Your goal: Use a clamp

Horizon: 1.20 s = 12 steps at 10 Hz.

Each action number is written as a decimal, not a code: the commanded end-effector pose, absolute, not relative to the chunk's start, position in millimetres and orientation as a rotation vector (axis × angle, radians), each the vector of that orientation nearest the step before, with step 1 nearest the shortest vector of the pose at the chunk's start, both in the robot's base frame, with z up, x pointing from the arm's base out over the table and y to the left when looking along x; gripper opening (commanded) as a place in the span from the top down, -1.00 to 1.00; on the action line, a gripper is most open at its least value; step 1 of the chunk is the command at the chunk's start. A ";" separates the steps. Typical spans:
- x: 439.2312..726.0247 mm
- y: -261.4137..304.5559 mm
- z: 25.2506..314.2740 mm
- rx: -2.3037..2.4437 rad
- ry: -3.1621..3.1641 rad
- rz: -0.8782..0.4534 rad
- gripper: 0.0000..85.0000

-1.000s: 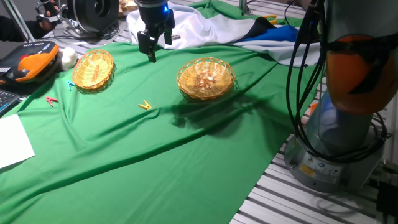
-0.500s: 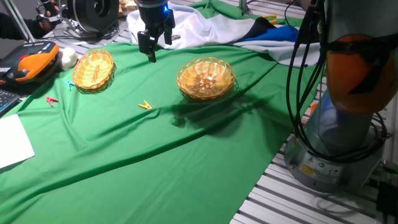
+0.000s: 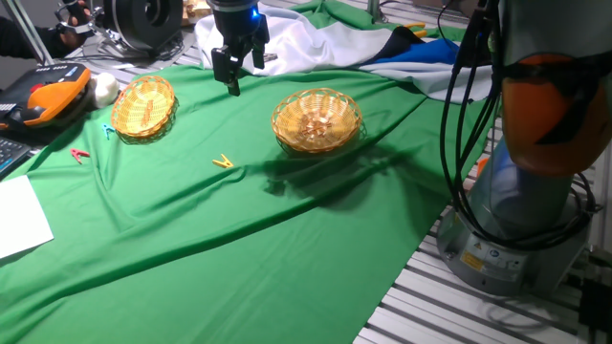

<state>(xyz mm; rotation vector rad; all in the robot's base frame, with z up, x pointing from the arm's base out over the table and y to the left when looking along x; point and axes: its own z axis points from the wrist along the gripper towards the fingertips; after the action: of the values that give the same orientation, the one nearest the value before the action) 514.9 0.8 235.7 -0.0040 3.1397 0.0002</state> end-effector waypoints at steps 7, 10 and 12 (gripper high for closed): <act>515.0 0.6 235.9 -0.167 3.371 -0.231 1.00; 515.1 0.6 236.0 -0.172 3.373 -0.231 1.00; 515.1 0.7 236.0 -0.107 3.374 -0.241 1.00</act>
<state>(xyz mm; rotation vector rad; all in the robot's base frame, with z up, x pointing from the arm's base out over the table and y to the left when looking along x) 515.0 0.6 236.0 -0.1166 3.3716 -0.2424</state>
